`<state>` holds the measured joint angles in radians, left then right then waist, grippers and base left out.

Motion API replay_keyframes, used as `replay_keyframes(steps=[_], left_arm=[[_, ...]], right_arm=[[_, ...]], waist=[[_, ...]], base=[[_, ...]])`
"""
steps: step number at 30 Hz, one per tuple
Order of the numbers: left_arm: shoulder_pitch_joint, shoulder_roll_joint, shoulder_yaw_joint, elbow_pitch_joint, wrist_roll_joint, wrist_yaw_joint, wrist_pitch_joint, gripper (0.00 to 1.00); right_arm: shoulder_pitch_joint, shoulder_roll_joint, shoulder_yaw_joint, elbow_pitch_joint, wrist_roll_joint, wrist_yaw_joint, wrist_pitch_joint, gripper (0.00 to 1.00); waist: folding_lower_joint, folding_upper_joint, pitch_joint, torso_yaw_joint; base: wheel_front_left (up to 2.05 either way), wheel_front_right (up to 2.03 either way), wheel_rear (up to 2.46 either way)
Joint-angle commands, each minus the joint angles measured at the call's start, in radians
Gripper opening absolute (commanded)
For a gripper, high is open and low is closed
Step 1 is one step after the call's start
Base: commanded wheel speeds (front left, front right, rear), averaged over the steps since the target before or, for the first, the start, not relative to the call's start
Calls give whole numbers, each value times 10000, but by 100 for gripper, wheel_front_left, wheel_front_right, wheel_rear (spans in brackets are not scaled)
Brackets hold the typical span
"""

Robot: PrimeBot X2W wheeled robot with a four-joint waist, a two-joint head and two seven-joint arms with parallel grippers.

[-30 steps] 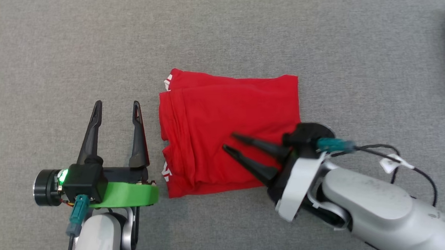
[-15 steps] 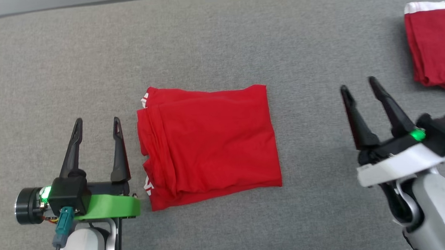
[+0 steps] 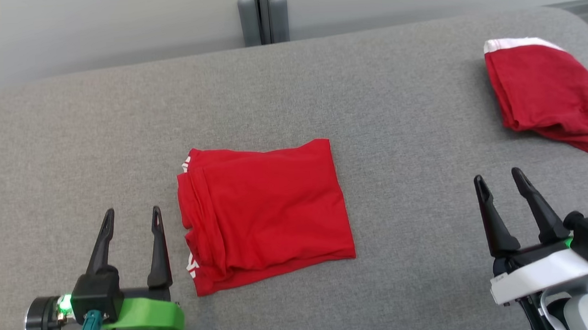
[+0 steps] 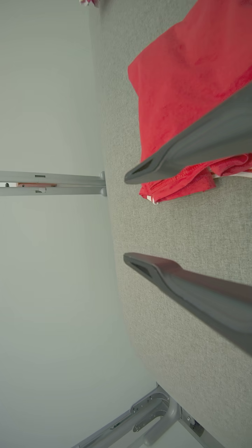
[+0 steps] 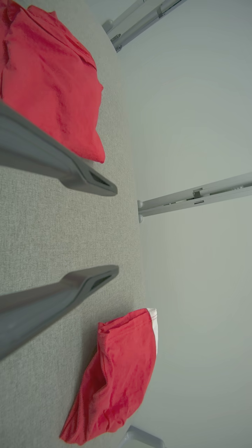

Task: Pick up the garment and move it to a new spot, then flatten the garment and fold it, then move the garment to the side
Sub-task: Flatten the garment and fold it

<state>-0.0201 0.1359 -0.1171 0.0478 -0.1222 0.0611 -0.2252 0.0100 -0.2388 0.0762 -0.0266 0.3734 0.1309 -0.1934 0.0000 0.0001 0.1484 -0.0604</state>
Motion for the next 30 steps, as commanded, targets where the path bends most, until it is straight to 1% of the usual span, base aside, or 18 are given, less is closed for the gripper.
replay_keyframes(steps=[1,11,19,30], left_arm=[[286,75,42,1,-112,26,10,100],[1072,119,20,193,-337,44,21,100],[1131,185,20,322,-412,85,-46,100],[975,234,3,358,-469,180,-127,100]], right_arm=[[222,32,-29,-68,-85,-6,67,100],[1032,161,-315,-480,-339,-6,566,100],[1266,245,-400,-697,-471,-6,825,100],[1250,221,-447,-772,-501,-6,863,100]], waist=[[0,-1,-446,-107],[0,-1,-1140,-5],[0,-1,-1216,-8],[0,-1,-1167,-54]], base=[[0,0,0],[0,0,0],[0,0,0],[0,0,0]])
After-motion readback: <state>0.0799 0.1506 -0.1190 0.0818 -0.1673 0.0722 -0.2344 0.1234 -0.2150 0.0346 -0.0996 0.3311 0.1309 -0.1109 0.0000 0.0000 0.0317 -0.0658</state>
